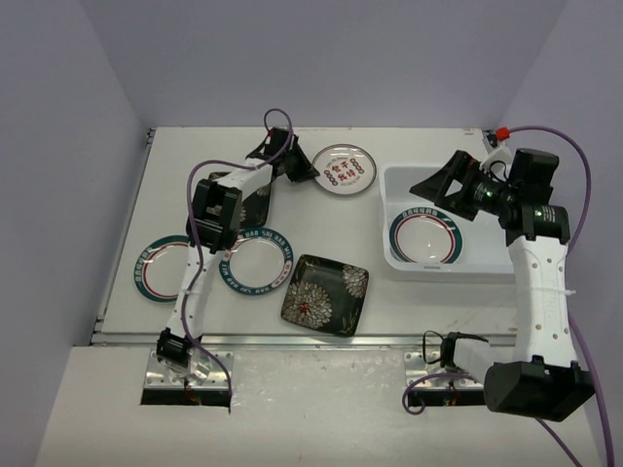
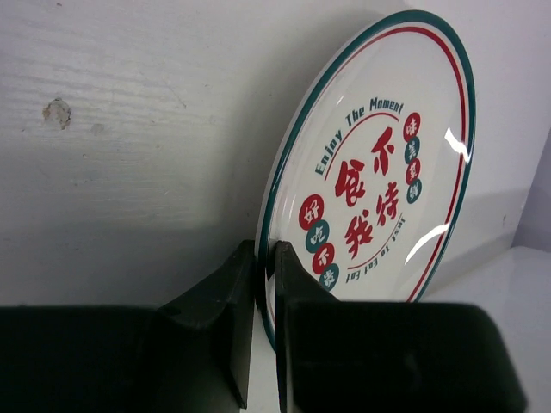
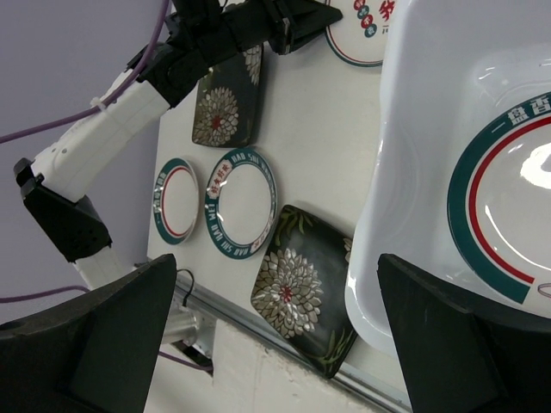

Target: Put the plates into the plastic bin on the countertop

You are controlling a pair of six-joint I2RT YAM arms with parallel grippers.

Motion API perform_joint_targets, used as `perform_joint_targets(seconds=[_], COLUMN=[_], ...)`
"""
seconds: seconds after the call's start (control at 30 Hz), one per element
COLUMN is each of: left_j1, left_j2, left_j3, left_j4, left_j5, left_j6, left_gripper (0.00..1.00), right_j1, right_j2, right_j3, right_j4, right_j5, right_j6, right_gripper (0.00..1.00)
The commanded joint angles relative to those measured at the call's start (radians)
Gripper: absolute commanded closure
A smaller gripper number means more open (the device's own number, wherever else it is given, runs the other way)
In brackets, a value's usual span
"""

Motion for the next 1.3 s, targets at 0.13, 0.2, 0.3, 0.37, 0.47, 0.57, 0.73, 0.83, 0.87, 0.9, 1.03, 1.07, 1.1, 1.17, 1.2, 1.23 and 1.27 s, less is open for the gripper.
perform_joint_targets(seconds=[0.13, 0.2, 0.3, 0.37, 0.47, 0.57, 0.73, 0.83, 0.87, 0.9, 1.03, 1.07, 1.1, 1.17, 1.2, 1.23, 1.27], left_j1=[0.026, 0.024, 0.001, -0.005, -0.004, -0.006, -0.017, -0.024, -0.026, -0.027, -0.027, -0.027, -0.027, -0.027, -0.027, -0.027, -0.027], left_j2=[-0.118, -0.221, -0.475, -0.587, -0.745, -0.81, -0.889, -0.904, -0.905, -0.906, -0.924, -0.93, -0.937, -0.95, -0.958, -0.968, -0.972], left_j3=[-0.106, -0.197, -0.376, -0.495, -0.617, -0.64, -0.702, -0.712, -0.711, -0.711, -0.724, -0.73, -0.737, -0.748, -0.75, -0.751, -0.744], left_j4=[0.083, 0.14, 0.281, 0.296, 0.293, 0.242, 0.304, 0.379, 0.402, 0.416, 0.421, 0.429, 0.438, 0.459, 0.464, 0.465, 0.433], left_j5=[0.041, 0.07, 0.116, 0.103, 0.126, 0.234, 0.418, 0.555, 0.588, 0.61, 0.616, 0.618, 0.622, 0.619, 0.616, 0.612, 0.599], left_j6=[-0.014, -0.003, 0.021, 0.052, 0.062, 0.074, 0.014, -0.04, -0.056, -0.068, -0.081, -0.088, -0.098, -0.106, -0.107, -0.104, -0.091], left_gripper=[1.0, 1.0, 1.0, 1.0, 1.0, 1.0, 1.0, 1.0, 1.0, 1.0, 1.0, 1.0, 1.0, 0.98, 0.92, 0.81, 0.58], right_j1=[0.018, 0.024, 0.036, 0.047, 0.052, 0.081, 0.129, 0.141, 0.141, 0.14, 0.14, 0.141, 0.142, 0.142, 0.141, 0.139, 0.132], right_j2=[0.043, 0.05, 0.085, 0.123, 0.177, 0.242, 0.34, 0.37, 0.37, 0.367, 0.338, 0.332, 0.325, 0.311, 0.304, 0.296, 0.288], right_j3=[0.021, 0.029, 0.044, 0.071, 0.123, 0.182, 0.259, 0.263, 0.248, 0.232, 0.157, 0.139, 0.132, 0.117, 0.109, 0.103, 0.099], right_j4=[0.043, 0.06, 0.138, 0.16, 0.158, 0.139, 0.13, 0.147, 0.165, 0.18, 0.253, 0.266, 0.269, 0.271, 0.27, 0.266, 0.26], right_j5=[0.001, -0.002, -0.079, -0.097, -0.087, -0.002, 0.058, 0.078, 0.065, 0.051, -0.04, -0.059, -0.069, -0.079, -0.084, -0.09, -0.083], right_j6=[-0.016, -0.018, 0.004, 0.011, 0.005, -0.087, -0.125, -0.109, -0.098, -0.089, -0.037, -0.027, -0.023, -0.022, -0.022, -0.023, -0.023], right_gripper=[0.01, 0.01, 0.01, 0.01, 0.01, 0.01, 0.01, 0.02, 0.09, 0.16, 0.72, 0.81, 0.84, 0.92, 0.96, 0.99, 1.0])
